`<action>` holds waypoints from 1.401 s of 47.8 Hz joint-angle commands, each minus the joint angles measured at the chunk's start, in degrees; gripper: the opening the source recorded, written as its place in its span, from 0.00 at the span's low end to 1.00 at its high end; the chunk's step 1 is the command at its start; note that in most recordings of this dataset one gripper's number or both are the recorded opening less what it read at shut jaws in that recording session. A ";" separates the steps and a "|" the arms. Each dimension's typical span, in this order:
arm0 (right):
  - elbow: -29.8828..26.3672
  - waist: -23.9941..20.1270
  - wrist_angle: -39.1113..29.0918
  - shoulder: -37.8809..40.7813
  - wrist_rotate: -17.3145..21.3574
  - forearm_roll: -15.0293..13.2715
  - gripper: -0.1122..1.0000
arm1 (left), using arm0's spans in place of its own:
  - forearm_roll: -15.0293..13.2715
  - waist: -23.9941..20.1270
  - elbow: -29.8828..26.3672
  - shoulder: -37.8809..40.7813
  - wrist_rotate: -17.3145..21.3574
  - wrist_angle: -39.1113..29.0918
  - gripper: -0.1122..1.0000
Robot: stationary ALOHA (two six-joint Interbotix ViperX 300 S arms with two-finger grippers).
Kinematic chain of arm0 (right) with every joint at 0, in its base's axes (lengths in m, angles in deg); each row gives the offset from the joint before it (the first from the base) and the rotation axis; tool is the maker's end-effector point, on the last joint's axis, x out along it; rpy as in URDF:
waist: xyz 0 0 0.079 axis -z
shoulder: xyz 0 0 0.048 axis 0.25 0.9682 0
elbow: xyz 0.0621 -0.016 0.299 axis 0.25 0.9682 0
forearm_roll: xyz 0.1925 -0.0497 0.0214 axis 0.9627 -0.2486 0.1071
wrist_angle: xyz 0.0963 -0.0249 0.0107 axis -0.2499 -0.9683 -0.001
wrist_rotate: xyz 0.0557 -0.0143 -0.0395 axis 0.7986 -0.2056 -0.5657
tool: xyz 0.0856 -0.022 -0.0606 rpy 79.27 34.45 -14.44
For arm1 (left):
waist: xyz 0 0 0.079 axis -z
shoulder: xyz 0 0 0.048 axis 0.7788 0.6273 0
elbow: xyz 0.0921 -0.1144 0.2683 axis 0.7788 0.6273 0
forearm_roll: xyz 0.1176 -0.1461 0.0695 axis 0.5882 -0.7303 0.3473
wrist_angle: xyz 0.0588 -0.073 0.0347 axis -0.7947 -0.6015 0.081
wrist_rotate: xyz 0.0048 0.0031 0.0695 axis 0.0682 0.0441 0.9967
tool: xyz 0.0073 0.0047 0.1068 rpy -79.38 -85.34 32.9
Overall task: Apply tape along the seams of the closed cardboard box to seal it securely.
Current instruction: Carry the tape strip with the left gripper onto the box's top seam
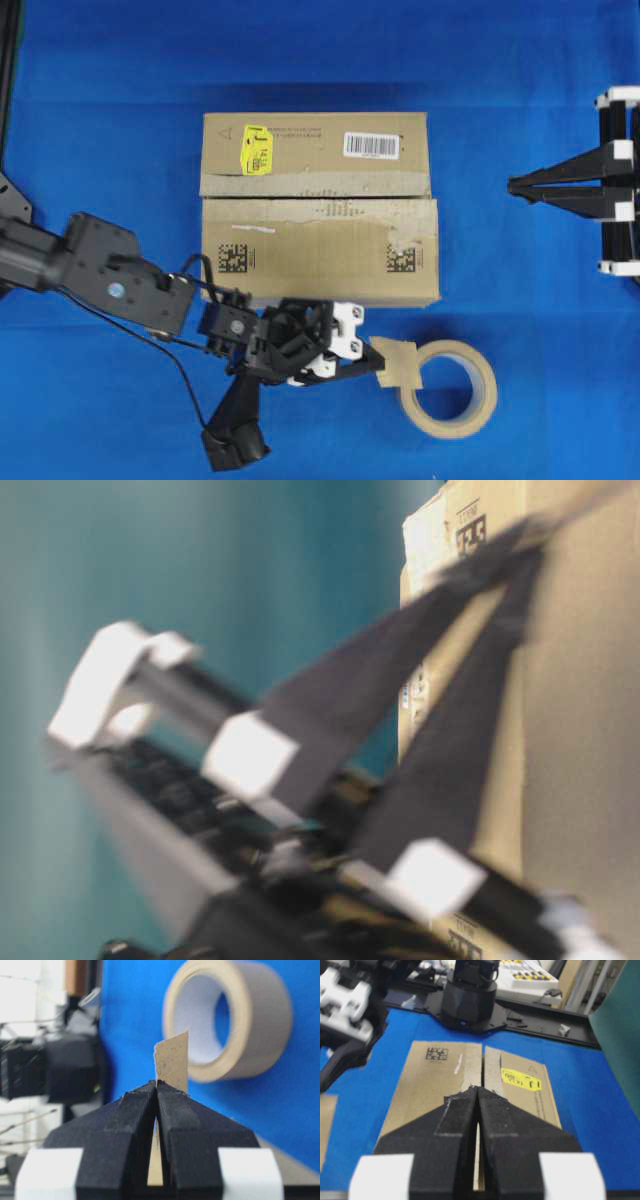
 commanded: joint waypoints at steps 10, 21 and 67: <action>-2.29 -0.09 0.00 -0.79 0.09 -0.09 0.10 | 0.53 -4.57 4.66 -10.72 0.18 0.18 0.10; -4.83 -0.09 -2.55 -1.49 0.00 -0.09 0.10 | 0.97 -7.56 7.82 -16.52 0.26 0.53 0.10; -7.12 0.26 -2.20 0.18 -3.96 -0.09 0.10 | 0.44 -19.25 12.74 -17.14 16.17 -3.08 0.10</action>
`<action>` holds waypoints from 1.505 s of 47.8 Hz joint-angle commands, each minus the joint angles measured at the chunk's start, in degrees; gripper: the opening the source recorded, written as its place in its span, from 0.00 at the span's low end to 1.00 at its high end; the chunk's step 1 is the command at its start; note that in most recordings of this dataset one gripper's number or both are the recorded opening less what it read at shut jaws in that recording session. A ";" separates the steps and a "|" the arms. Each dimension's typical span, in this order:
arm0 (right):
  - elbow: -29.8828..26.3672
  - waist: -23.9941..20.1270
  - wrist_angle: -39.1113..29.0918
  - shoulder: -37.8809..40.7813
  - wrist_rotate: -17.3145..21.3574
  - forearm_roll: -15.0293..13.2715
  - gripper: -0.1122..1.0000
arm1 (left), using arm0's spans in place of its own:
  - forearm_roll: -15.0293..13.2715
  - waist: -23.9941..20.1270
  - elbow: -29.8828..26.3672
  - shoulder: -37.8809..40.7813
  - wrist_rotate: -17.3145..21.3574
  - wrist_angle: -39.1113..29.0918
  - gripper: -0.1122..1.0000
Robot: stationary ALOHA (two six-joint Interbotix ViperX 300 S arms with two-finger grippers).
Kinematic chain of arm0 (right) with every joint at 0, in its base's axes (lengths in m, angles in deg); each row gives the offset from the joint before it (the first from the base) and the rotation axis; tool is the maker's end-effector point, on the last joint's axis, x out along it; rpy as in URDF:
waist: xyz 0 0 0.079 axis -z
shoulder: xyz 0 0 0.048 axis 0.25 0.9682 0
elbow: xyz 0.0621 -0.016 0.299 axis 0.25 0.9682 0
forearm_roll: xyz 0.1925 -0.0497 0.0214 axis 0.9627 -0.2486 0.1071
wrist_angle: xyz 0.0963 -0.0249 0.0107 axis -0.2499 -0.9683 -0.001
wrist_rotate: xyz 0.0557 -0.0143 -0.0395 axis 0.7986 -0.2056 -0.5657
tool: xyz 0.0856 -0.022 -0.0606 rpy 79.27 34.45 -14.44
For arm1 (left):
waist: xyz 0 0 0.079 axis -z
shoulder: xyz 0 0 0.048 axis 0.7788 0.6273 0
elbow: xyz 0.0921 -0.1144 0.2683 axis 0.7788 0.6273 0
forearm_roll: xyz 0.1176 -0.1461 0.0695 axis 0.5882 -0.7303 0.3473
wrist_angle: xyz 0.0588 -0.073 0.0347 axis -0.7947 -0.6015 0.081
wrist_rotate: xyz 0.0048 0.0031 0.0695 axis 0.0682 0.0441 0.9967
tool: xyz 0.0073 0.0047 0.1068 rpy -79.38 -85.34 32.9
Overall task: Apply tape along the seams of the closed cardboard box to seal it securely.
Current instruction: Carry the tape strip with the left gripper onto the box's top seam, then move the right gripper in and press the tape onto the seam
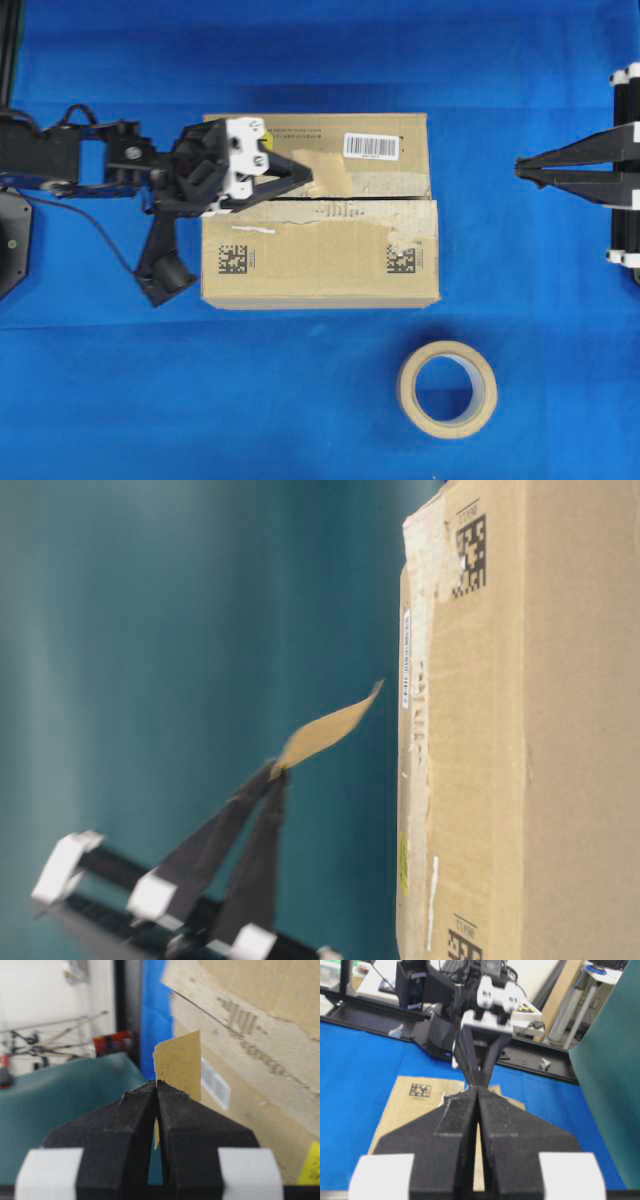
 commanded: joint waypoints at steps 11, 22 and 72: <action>-1.32 0.18 0.44 1.76 -0.18 -0.09 0.10 | -0.18 1.05 -1.49 2.20 -0.70 -2.64 0.10; -1.23 0.18 0.62 2.55 -0.26 -0.09 0.10 | -0.26 2.20 -1.05 1.85 -0.79 -4.22 0.10; -6.86 2.90 7.29 21.01 1.14 2.46 0.11 | -0.26 1.05 -1.67 2.29 -1.05 -14.77 0.10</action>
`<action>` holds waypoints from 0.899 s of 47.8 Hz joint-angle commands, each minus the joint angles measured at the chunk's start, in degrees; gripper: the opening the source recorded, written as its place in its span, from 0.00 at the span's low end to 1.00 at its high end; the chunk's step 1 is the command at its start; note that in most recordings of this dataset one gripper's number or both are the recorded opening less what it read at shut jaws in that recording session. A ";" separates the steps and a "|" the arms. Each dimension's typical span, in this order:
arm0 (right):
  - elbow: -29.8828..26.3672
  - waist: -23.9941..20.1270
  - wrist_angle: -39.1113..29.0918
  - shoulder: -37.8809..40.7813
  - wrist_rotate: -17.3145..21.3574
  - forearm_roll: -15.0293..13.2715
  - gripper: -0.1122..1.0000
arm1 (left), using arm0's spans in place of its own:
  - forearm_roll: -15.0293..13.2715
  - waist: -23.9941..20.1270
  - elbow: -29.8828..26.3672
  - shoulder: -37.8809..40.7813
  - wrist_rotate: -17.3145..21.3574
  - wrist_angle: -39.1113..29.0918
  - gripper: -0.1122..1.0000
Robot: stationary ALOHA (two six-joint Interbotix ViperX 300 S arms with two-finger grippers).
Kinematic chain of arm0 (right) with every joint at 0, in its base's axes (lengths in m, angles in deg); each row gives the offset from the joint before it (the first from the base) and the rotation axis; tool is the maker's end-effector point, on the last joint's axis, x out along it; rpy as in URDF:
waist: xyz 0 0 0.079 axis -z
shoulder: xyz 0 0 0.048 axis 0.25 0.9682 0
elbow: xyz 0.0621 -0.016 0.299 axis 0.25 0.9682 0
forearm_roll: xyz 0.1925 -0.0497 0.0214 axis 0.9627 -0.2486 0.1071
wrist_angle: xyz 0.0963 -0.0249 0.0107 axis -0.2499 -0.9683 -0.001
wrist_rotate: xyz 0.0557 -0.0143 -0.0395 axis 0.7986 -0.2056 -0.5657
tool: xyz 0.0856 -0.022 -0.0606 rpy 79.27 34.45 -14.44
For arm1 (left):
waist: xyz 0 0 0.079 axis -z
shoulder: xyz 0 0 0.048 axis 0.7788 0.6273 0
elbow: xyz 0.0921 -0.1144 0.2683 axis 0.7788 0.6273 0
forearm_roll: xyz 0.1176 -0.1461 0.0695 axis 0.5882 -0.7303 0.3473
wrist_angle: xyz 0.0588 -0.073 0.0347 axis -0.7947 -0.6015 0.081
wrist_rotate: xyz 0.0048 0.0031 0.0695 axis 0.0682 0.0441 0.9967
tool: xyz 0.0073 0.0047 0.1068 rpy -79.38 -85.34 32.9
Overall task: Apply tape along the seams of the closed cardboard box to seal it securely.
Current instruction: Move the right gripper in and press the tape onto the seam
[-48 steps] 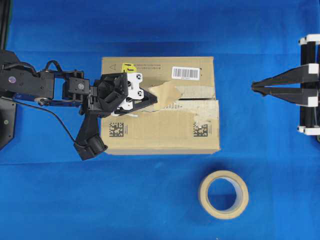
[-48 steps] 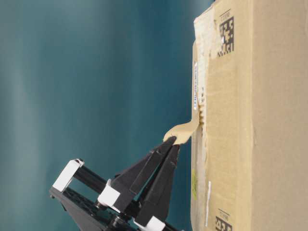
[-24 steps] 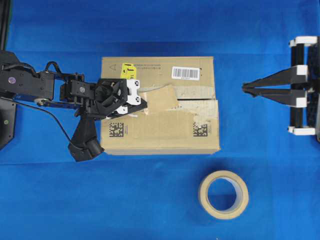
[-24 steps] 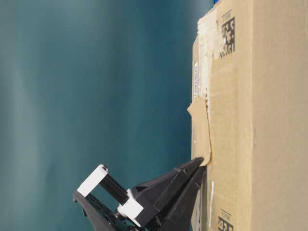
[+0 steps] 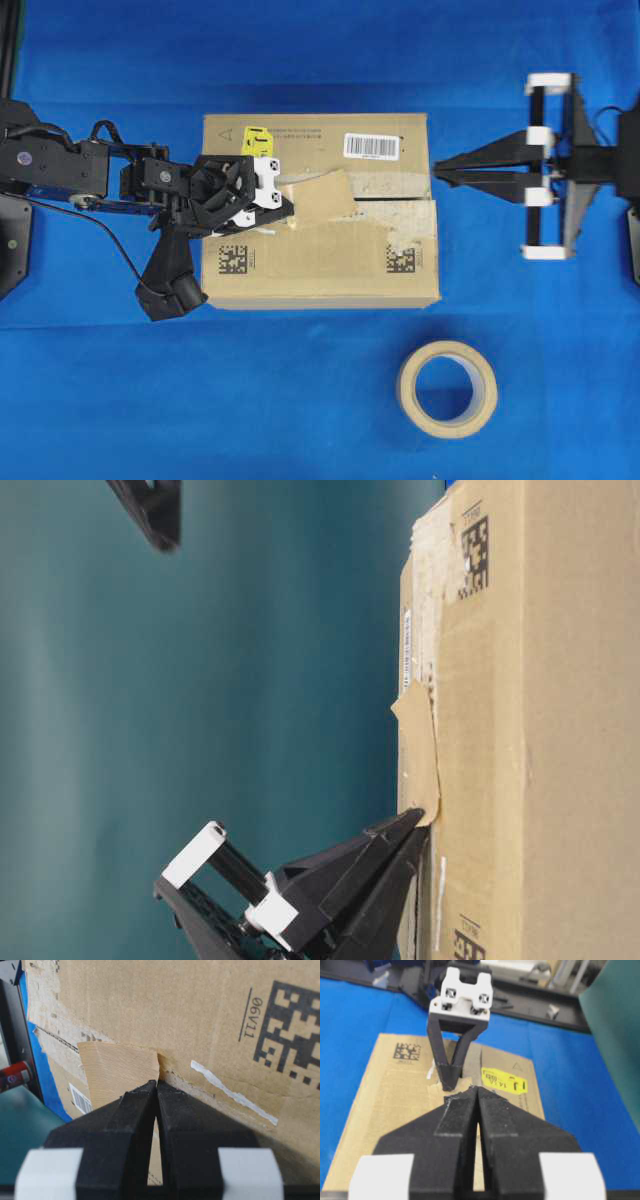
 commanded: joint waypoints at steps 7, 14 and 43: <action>-5.71 0.18 0.79 7.12 0.44 1.32 0.33 | -0.09 -0.26 -1.32 -0.62 -0.26 0.09 0.10; -9.32 0.18 0.53 11.95 0.53 1.41 0.66 | -0.09 -0.26 -1.23 -0.62 -0.35 0.18 0.10; -15.91 0.62 -1.05 26.54 0.70 2.90 0.58 | 0.00 -0.26 -1.23 -0.62 -0.44 1.23 0.10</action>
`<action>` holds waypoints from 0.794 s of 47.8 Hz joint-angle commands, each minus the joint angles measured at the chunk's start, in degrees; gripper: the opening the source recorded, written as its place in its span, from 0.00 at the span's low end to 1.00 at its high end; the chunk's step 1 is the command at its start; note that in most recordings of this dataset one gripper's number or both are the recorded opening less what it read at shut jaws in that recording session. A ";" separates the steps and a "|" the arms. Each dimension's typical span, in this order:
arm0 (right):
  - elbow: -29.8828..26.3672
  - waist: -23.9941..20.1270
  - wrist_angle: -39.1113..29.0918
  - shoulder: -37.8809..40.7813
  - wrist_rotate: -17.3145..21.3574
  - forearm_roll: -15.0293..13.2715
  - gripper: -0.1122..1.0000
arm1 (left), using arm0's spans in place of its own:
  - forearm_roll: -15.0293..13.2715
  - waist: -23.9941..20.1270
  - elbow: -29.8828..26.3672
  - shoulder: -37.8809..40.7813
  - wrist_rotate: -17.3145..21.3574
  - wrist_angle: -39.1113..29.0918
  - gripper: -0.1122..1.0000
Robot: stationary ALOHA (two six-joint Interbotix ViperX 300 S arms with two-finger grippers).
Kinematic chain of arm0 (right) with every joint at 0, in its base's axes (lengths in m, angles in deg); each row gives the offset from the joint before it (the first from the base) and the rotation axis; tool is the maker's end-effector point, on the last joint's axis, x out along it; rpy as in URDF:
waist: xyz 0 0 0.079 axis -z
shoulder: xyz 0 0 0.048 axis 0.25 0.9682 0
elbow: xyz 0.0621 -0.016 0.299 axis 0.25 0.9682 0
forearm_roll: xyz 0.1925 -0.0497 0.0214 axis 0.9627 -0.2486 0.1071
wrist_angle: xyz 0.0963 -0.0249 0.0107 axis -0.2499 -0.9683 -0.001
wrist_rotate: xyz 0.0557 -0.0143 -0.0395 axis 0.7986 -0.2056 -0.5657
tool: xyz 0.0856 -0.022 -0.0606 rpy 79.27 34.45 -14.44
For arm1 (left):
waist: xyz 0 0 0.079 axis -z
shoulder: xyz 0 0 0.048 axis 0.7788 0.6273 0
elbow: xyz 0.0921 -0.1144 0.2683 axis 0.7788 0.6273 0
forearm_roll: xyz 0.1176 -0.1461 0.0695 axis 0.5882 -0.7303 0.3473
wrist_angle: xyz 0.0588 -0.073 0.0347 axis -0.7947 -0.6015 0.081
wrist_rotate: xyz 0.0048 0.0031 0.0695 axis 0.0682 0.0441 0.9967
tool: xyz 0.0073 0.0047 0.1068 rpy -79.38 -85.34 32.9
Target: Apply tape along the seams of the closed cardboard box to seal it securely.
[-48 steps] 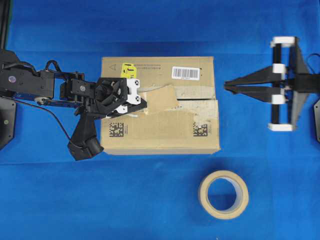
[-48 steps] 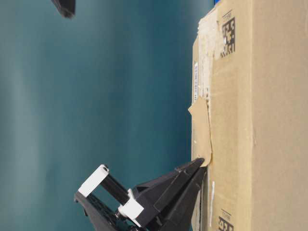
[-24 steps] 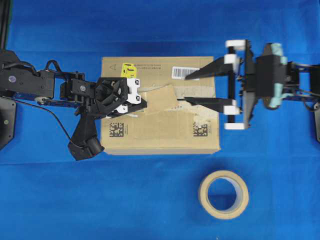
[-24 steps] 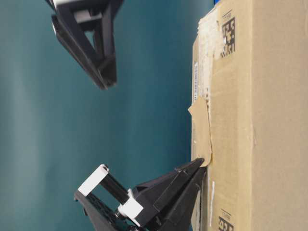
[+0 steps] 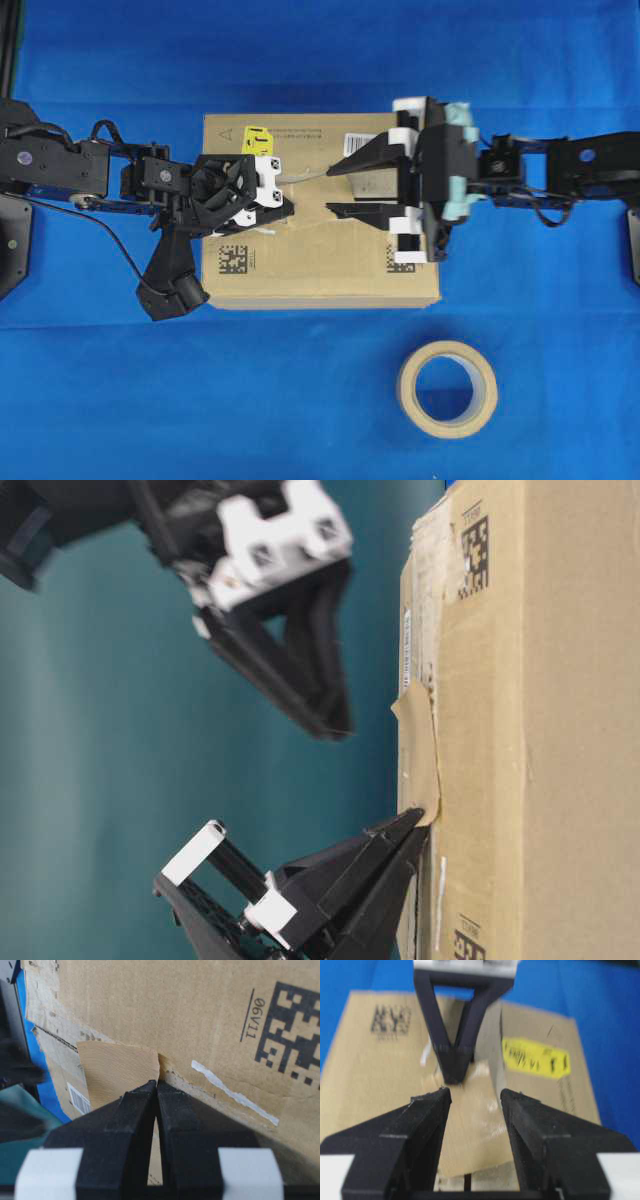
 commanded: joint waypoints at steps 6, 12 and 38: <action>-2.11 0.18 -0.97 2.72 0.09 0.35 0.58 | -0.09 -0.26 -1.23 -0.62 -0.18 0.18 0.10; -2.20 0.53 -1.85 4.04 0.09 0.79 0.58 | -0.09 -0.35 -1.05 -0.62 -0.26 0.26 0.10; -2.20 1.05 -3.25 4.66 0.09 1.76 0.58 | -0.35 0.09 -1.67 -0.44 -1.93 0.26 0.11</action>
